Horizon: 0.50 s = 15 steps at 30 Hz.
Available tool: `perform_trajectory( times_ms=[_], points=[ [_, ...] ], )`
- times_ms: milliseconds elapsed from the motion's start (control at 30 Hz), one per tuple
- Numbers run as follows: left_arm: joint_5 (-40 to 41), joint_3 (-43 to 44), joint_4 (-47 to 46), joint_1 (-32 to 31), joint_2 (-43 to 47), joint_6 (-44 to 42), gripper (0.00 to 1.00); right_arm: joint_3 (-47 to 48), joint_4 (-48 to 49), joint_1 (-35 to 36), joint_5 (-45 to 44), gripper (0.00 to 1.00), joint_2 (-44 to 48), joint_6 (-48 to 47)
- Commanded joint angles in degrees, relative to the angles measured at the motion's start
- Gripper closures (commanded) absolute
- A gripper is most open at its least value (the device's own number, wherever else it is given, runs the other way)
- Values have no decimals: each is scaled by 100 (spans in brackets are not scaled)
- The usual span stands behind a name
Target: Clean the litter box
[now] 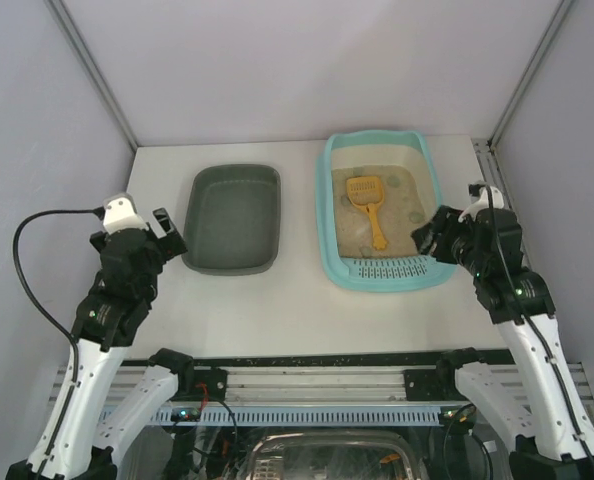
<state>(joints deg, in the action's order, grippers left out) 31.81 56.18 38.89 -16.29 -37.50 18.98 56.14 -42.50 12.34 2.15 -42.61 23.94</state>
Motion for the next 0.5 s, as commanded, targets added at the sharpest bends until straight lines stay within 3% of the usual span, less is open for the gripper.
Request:
perform_trajectory(
  times_ms=[0, 33, 67, 100, 233, 333, 400, 467],
  points=[
    [-69, -467, -512, -21, 190, 257, 0, 169, 710, -638, 2034, 3, -470, 113],
    [-307, -530, -602, -19, 212, 264, 0, 170, 818, -580, 2039, 19, -551, 113],
    [-552, -579, -686, -27, 208, 294, 0, 203, 813, -442, 1638, 14, -615, 181],
    [-614, -592, -747, -21, 178, 317, 0, 265, 717, -325, 1239, 2, -693, 182],
    [-697, -391, -775, -23, -226, 473, 0, 1106, -756, -582, 826, 0, -2221, -51],
    [-976, -194, -816, -24, -680, 453, 0, 1236, -136, -160, 722, 0, -2512, -100],
    [-860, -160, -832, -11, -934, 457, 0, 1623, 152, 377, -40, 1, -2826, -215],
    [-868, -164, -787, 6, -1048, 391, 0, 1988, 206, 422, 13, 24, -3468, -369]
  ],
)
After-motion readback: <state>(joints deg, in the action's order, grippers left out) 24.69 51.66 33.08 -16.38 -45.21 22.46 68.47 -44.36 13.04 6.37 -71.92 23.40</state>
